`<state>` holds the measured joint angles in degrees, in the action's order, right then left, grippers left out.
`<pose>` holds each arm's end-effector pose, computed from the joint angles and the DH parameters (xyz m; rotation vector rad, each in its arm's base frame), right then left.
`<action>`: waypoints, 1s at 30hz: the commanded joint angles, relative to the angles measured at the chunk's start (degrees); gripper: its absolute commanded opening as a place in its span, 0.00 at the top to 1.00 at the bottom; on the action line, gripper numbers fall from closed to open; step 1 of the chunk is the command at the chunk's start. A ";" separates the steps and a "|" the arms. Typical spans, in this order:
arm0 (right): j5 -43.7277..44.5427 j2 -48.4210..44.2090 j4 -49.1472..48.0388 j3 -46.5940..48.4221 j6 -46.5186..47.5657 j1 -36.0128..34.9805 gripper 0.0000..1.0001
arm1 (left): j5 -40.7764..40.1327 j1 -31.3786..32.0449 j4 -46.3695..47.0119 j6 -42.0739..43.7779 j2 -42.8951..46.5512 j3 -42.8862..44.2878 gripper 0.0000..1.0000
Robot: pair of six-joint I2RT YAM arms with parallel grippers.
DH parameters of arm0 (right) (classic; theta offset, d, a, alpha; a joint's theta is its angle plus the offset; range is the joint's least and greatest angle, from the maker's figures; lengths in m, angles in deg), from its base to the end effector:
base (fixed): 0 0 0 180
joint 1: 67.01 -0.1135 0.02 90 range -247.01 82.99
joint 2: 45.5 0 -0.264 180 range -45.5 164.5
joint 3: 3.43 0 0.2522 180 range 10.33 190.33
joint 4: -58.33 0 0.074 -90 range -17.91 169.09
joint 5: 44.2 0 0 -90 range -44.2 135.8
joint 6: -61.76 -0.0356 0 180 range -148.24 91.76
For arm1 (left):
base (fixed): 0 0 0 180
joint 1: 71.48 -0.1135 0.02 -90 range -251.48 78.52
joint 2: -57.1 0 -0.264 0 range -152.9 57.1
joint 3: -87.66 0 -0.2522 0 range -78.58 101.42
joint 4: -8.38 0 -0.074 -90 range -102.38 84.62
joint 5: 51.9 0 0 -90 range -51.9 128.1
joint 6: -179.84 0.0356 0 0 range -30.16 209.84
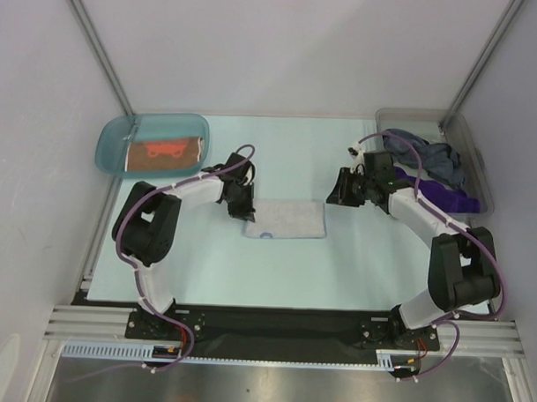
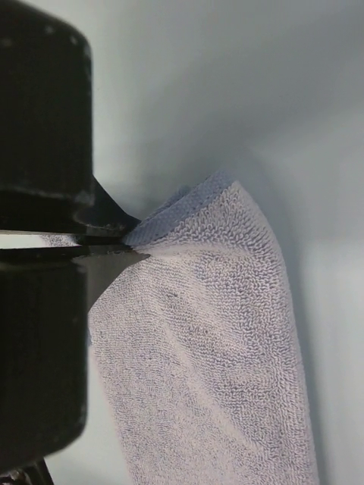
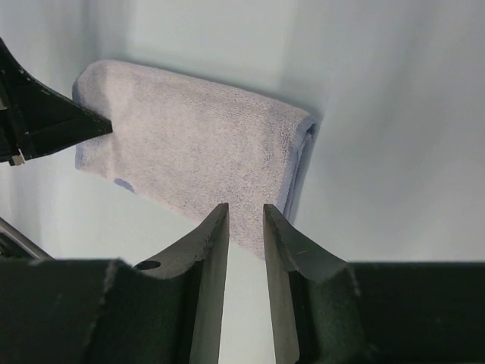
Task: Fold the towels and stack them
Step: Neatly place the folded towel into the bin
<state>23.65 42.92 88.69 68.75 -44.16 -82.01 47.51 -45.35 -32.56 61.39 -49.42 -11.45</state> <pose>0.3137 0.0980 0.2291 -0.1689 2.4193 0.7126 0.3259 -0.1663 0.1574 -0.0090 2.8150 -0.4735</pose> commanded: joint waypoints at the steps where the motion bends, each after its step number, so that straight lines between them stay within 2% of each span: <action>1: -1.23 -3.78 -0.16 0.74 -0.60 -0.46 0.69 | -4.30 0.68 -8.84 0.76 -0.79 5.89 1.00; 7: -1.49 -6.33 -0.25 0.65 -1.30 -0.73 0.63 | -13.89 -0.29 -21.84 3.22 -3.78 21.60 1.00; 11: -1.84 -6.60 -1.13 1.00 -2.09 -0.73 0.50 | -16.35 -3.00 -27.30 5.32 -7.03 30.06 1.00; 12: -2.02 -6.51 -1.31 1.26 -2.27 -0.81 0.15 | -16.87 -3.62 -28.01 5.77 -7.64 31.64 1.00; 13: -2.37 -6.51 -1.66 1.35 -2.44 -0.82 0.01 | -17.75 -4.24 -29.84 6.21 -8.96 35.14 1.00; 22: -2.28 -4.31 -3.50 2.93 -3.24 -1.96 0.00 | -24.61 -10.92 -39.43 10.96 -19.42 61.06 1.00; 25: -2.54 -2.73 -3.94 3.46 -3.15 -2.31 0.00 | -24.97 -13.55 -38.84 12.45 -21.27 65.30 1.00; 30: -2.55 -0.01 -3.94 4.60 -2.36 -2.66 0.00 | -25.66 -17.86 -35.32 14.47 -21.10 66.11 1.00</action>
<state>21.77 41.63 86.68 70.80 -46.80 -84.22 24.19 -60.95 -68.86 73.11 -70.84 51.96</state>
